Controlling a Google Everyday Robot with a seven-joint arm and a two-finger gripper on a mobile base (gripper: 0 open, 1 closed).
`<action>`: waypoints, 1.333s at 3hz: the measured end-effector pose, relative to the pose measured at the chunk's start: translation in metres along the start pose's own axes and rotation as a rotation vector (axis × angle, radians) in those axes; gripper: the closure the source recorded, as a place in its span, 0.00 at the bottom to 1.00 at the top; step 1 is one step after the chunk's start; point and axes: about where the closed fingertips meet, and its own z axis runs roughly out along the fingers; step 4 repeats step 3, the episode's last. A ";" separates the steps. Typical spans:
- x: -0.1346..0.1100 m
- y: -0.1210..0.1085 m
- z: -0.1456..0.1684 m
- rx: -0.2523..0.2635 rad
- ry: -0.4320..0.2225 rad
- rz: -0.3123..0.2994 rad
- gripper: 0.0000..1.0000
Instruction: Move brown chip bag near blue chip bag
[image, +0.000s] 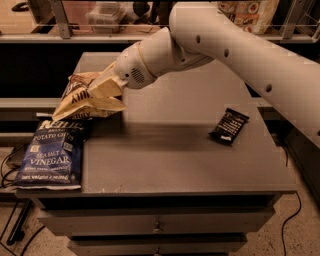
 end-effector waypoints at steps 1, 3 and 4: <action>0.000 0.001 0.002 -0.004 0.001 -0.001 0.12; -0.001 0.002 0.003 -0.007 0.001 -0.003 0.00; -0.001 0.002 0.003 -0.007 0.001 -0.003 0.00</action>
Offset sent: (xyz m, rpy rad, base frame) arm -0.0013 0.0016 -0.0008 -0.0013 0.0012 0.0038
